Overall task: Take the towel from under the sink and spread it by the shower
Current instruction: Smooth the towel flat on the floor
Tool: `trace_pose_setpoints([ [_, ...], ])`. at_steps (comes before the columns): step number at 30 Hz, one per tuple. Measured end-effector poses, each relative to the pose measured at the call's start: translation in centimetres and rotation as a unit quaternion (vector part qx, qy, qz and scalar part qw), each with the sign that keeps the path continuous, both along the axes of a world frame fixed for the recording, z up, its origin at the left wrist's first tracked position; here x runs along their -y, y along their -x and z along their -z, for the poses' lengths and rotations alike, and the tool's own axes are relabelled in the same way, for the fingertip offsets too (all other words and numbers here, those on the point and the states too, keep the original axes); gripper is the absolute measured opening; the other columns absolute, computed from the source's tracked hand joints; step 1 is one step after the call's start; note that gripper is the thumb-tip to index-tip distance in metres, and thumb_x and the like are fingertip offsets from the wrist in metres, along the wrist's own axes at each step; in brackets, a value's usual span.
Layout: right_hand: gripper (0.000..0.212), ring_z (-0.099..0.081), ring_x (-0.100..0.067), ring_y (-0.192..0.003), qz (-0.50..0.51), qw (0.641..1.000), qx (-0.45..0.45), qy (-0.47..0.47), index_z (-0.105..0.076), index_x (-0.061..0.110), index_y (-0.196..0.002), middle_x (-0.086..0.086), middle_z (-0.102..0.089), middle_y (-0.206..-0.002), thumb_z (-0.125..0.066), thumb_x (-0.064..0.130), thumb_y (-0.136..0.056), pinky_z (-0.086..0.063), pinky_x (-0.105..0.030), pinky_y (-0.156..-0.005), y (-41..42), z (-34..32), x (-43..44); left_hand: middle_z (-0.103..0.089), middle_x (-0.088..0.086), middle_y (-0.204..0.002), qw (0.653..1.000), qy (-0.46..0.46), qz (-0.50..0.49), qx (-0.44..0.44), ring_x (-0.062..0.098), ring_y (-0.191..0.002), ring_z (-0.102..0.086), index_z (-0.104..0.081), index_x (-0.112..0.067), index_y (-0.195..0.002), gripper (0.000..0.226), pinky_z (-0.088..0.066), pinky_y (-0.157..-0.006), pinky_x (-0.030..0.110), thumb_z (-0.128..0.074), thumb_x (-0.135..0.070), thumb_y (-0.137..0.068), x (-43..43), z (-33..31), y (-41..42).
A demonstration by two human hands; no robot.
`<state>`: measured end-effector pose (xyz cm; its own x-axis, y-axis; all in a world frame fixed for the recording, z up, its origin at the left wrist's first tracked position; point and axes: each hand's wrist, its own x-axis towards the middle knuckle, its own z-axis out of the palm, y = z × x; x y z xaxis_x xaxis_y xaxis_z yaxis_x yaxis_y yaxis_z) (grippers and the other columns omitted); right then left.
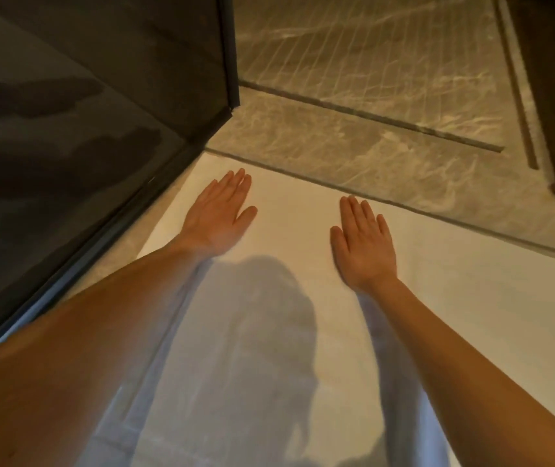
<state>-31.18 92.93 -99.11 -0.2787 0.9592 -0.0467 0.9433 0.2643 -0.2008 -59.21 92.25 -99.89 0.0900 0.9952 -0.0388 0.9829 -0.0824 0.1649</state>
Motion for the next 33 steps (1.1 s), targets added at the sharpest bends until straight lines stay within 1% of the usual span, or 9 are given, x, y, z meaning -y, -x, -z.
trace_pose_setpoints([
  [4,0.059,-0.004,-0.019,-0.151,0.043,0.999,0.015,-0.013,-0.009,0.015,-0.157,-0.002,-0.009,-0.164,-0.019,0.037,-0.104,-0.003,-0.040,-0.122,-4.2,0.1,1.2,0.003,0.000,-0.165,0.999,0.007,-0.044,0.013,0.012,-0.151,0.006,-0.003,-0.017,-0.157,0.068,0.004,-0.121,0.030,-0.014,-0.051,-0.099,-0.1,-0.1,1.9],
  [11,0.060,-0.001,-0.019,-0.151,0.043,0.999,0.017,-0.001,-0.006,0.015,-0.157,-0.001,-0.005,-0.165,-0.015,0.039,-0.103,-0.002,-0.040,-0.122,-4.2,0.0,1.1,0.002,0.008,-0.165,0.995,0.030,-0.093,-0.007,0.022,-0.152,0.003,-0.003,-0.011,-0.157,0.065,0.000,-0.123,0.035,-0.020,-0.043,-0.103,0.0,-2.0,-0.3],
  [13,0.060,-0.001,-0.019,-0.151,0.043,0.999,0.017,-0.003,-0.006,0.014,-0.157,-0.001,-0.005,-0.165,-0.017,0.038,-0.103,-0.002,-0.040,-0.122,-4.1,0.0,1.2,-0.003,0.010,-0.165,0.999,-0.012,-0.041,-0.021,0.024,-0.152,-0.001,-0.005,-0.010,-0.156,0.064,0.001,-0.121,0.038,-0.024,-0.039,-0.102,1.2,-2.2,-4.8],
  [16,0.059,-0.001,-0.019,-0.151,0.043,0.999,0.019,-0.004,-0.006,0.014,-0.157,-0.002,-0.005,-0.165,-0.018,0.037,-0.103,-0.002,-0.040,-0.122,-4.1,-0.1,1.3,-0.012,0.009,-0.164,0.991,-0.026,0.130,0.000,0.024,-0.151,-0.009,-0.012,-0.011,-0.156,0.062,-0.001,-0.121,0.040,-0.030,-0.035,-0.102,5.8,-1.1,-13.0],
  [18,0.059,-0.002,-0.019,-0.151,0.041,0.999,0.020,-0.001,-0.006,0.014,-0.157,-0.002,-0.005,-0.165,-0.018,0.036,-0.103,-0.002,-0.041,-0.122,-4.1,-0.2,1.3,-0.020,0.007,-0.162,0.987,-0.027,0.155,0.038,0.022,-0.151,-0.014,-0.022,-0.010,-0.155,0.058,-0.007,-0.122,0.040,-0.028,-0.035,-0.103,8.1,-0.6,-14.0],
  [22,0.059,-0.002,-0.019,-0.151,0.040,0.999,0.024,-0.002,-0.007,0.013,-0.157,-0.003,-0.006,-0.165,-0.018,0.037,-0.104,-0.003,-0.040,-0.122,-4.1,-0.3,1.5,-0.003,-0.002,-0.165,0.998,-0.028,0.048,0.040,0.010,-0.151,0.003,-0.007,-0.018,-0.157,0.057,0.012,-0.118,0.022,-0.018,-0.039,-0.105,8.3,-0.5,-7.3],
  [24,0.060,-0.003,-0.020,-0.151,0.040,0.999,0.023,-0.003,-0.007,0.013,-0.157,-0.003,-0.006,-0.165,-0.016,0.038,-0.104,-0.004,-0.041,-0.122,-4.3,-0.3,1.5,0.000,-0.004,-0.165,0.999,-0.025,-0.023,0.033,0.007,-0.150,0.004,-0.005,-0.019,-0.157,0.058,0.015,-0.115,0.018,-0.020,-0.038,-0.105,8.9,-0.4,-2.7],
  [28,0.067,-0.004,-0.021,-0.151,0.037,0.999,0.026,0.001,-0.009,0.013,-0.157,-0.003,-0.008,-0.165,-0.009,0.044,-0.098,-0.004,-0.041,-0.122,-4.3,-0.2,1.2,-0.001,0.000,-0.165,0.997,-0.003,-0.073,0.030,0.009,-0.150,0.003,-0.006,-0.016,-0.157,0.061,0.006,-0.119,0.025,-0.018,-0.041,-0.102,11.1,-0.6,3.7],
  [33,0.060,-0.002,-0.022,-0.151,0.059,0.998,0.028,0.018,-0.007,0.011,-0.157,-0.005,-0.005,-0.165,-0.019,0.036,-0.104,-0.003,-0.043,-0.122,-3.6,-1.0,1.4,0.000,0.002,-0.165,0.997,0.005,-0.075,0.024,0.012,-0.151,0.003,-0.005,-0.014,-0.157,0.061,0.003,-0.122,0.030,-0.016,-0.041,-0.103,11.5,-0.9,3.7],
])
